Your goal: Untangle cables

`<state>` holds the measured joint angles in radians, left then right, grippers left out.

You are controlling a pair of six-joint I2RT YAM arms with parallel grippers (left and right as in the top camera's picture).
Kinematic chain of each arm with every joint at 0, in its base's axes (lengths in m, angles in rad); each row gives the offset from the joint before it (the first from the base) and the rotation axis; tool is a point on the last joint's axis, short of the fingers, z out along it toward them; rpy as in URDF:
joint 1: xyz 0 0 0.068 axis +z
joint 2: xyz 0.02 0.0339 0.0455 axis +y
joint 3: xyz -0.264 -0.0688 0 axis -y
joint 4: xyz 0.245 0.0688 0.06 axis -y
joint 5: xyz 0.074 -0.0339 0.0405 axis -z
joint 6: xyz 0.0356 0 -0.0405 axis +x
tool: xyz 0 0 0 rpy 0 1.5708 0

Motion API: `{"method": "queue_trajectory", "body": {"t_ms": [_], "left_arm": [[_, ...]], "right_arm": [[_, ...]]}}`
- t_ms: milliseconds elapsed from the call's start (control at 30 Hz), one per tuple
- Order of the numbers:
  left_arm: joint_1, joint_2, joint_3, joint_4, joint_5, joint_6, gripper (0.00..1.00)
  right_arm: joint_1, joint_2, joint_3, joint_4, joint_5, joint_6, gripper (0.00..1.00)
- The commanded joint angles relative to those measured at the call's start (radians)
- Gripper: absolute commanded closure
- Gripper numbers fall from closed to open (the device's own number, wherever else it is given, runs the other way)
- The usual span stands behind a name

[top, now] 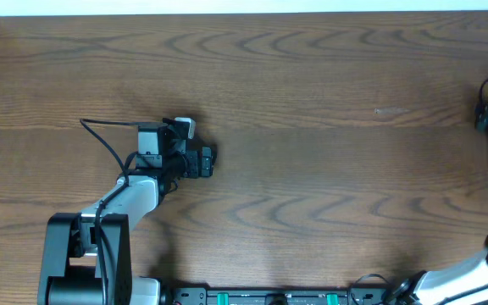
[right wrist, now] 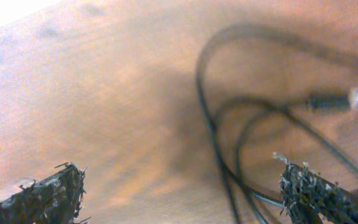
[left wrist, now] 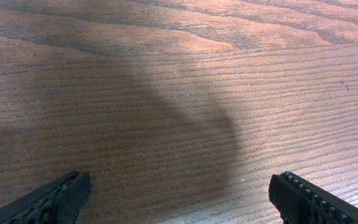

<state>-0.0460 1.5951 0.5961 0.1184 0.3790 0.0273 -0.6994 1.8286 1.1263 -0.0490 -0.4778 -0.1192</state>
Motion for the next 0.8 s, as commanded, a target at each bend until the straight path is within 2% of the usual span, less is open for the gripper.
{"method": "queue_trajectory", "body": {"t_ms": [0, 167, 333, 500, 767], "left_arm": [[0.010, 0.051, -0.052, -0.037, -0.050, -0.021, 0.03], [0.010, 0.051, -0.052, -0.023, -0.050, -0.021, 0.03], [0.010, 0.051, -0.052, -0.018, -0.050, -0.021, 0.03], [0.010, 0.051, -0.052, -0.019, -0.050, -0.021, 0.03], [0.010, 0.051, -0.052, -0.019, -0.050, -0.021, 0.04]], "right_arm": [[0.075, -0.194, 0.005, -0.089, 0.049, 0.018, 0.01], [0.199, -0.340, 0.005, -0.278, 0.046, 0.018, 0.01], [0.357, -0.389, 0.005, -0.434, -0.072, 0.018, 0.01], [0.528, -0.381, 0.005, -0.513, -0.130, 0.018, 0.01], [0.682, -0.380, 0.005, -0.591, -0.116, 0.018, 0.01]]}}
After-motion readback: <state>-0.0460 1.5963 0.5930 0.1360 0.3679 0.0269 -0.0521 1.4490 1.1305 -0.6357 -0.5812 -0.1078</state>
